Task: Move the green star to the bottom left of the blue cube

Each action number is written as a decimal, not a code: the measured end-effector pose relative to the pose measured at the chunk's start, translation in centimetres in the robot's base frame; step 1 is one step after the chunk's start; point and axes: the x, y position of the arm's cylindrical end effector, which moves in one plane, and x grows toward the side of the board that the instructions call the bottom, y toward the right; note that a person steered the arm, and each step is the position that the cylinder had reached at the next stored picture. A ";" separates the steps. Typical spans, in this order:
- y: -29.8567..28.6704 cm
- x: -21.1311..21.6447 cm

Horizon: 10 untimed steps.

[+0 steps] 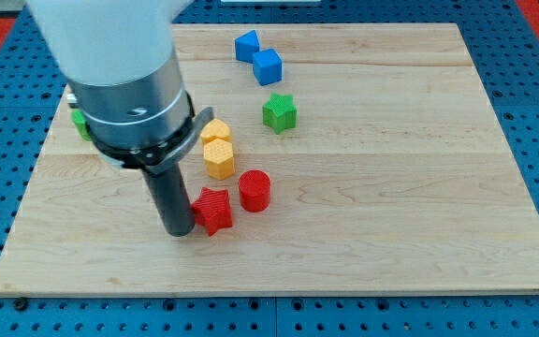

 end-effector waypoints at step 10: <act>15.7 -21.3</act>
